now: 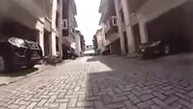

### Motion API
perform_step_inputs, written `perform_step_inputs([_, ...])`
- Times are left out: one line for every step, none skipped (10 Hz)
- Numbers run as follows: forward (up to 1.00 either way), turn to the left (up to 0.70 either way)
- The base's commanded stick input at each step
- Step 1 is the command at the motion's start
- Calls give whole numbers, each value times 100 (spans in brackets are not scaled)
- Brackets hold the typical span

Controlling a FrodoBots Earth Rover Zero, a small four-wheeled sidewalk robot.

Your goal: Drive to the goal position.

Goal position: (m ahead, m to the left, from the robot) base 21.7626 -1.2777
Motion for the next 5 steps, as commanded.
perform_step_inputs([70,0])
perform_step_inputs([70,0])
perform_step_inputs([70,0])
perform_step_inputs([70,0])
perform_step_inputs([70,0])
